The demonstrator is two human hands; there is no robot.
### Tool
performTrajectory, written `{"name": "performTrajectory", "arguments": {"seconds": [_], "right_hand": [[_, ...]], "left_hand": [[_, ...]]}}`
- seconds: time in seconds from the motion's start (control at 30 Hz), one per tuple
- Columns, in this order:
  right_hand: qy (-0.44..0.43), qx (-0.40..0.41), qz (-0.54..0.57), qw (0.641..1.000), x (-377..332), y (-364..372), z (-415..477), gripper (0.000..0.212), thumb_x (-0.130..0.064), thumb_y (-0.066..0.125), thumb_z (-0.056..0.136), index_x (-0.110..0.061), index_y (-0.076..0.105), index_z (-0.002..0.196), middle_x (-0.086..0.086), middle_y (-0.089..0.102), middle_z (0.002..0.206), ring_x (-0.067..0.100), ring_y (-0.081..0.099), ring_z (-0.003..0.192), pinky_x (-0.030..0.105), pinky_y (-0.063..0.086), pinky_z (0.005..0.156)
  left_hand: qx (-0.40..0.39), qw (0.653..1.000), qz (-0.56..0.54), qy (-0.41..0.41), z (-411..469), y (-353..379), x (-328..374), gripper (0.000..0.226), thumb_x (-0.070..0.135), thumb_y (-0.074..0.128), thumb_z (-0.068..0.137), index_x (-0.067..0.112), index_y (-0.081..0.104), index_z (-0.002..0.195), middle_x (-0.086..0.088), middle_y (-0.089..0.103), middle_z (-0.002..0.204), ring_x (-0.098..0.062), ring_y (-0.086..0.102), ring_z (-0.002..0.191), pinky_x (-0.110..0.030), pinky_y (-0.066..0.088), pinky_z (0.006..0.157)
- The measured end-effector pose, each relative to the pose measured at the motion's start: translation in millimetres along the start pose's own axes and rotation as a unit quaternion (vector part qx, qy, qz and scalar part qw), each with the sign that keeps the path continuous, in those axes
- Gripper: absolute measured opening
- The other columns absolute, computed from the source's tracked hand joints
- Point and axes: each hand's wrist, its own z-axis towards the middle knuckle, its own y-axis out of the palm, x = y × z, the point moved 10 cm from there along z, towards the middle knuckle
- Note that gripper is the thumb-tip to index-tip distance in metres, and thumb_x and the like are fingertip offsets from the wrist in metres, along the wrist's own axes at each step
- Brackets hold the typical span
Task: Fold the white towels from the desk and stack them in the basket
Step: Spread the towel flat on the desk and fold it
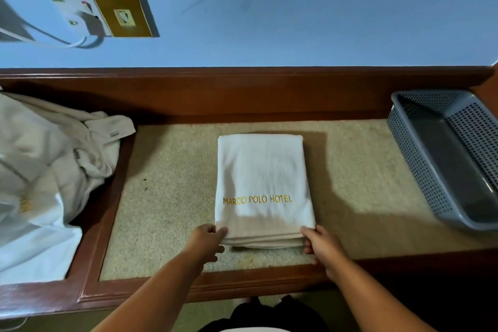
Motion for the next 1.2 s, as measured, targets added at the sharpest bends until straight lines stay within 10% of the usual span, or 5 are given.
{"name": "performTrajectory", "arguments": {"seconds": [0.2, 0.37, 0.6, 0.93, 1.2], "right_hand": [[-0.062, 0.135, 0.026, 0.989, -21, -33, -14, 0.028, -0.034, 0.059, 0.083, -0.006, 0.066, 0.083, 0.009, 0.059, 0.070, 0.027, 0.057, 0.068, 0.036, 0.040, 0.060], [0.012, 0.076, -0.073, 0.994, -4, -17, -10, 0.016, -0.024, 0.064, 0.089, -0.010, 0.061, 0.095, 0.008, 0.066, 0.091, 0.025, 0.061, 0.082, 0.034, 0.046, 0.070], [0.029, 0.107, -0.016, 0.994, -3, -11, 3, 0.074, -0.056, 0.059, 0.074, -0.006, 0.057, 0.128, 0.017, 0.059, 0.126, 0.033, 0.060, 0.104, 0.039, 0.047, 0.081], [0.055, 0.013, 0.012, 0.998, -13, -1, 12, 0.027, -0.024, 0.060, 0.099, -0.006, 0.058, 0.119, 0.003, 0.055, 0.076, 0.013, 0.047, 0.055, 0.016, 0.030, 0.033], [0.080, -0.073, -0.122, 0.987, 5, -17, -3, 0.026, -0.031, 0.068, 0.090, -0.013, 0.068, 0.110, 0.005, 0.064, 0.084, 0.015, 0.053, 0.065, 0.024, 0.034, 0.050]], "left_hand": [[-0.094, 0.983, -0.160, -0.003, -2, 17, 4, 0.020, 0.016, 0.065, 0.096, 0.004, 0.067, 0.112, -0.009, 0.066, 0.087, -0.020, 0.063, 0.069, -0.030, 0.047, 0.056], [0.038, 0.996, 0.079, 0.009, 6, -5, -3, 0.018, 0.025, 0.069, 0.093, 0.009, 0.063, 0.098, -0.015, 0.071, 0.094, -0.022, 0.062, 0.069, -0.031, 0.048, 0.059], [0.083, 0.991, 0.107, 0.011, 10, -1, 8, 0.032, 0.042, 0.061, 0.097, 0.013, 0.052, 0.107, -0.006, 0.063, 0.103, -0.009, 0.057, 0.069, -0.022, 0.040, 0.050], [-0.022, 0.999, 0.035, 0.001, 15, 11, 8, 0.027, 0.036, 0.065, 0.096, 0.013, 0.067, 0.110, -0.015, 0.072, 0.100, -0.023, 0.057, 0.077, -0.028, 0.040, 0.059], [-0.138, 0.985, 0.086, -0.054, 10, 10, -19, 0.035, 0.021, 0.081, 0.081, 0.005, 0.071, 0.111, -0.003, 0.072, 0.074, -0.015, 0.059, 0.060, -0.028, 0.044, 0.059]]}}
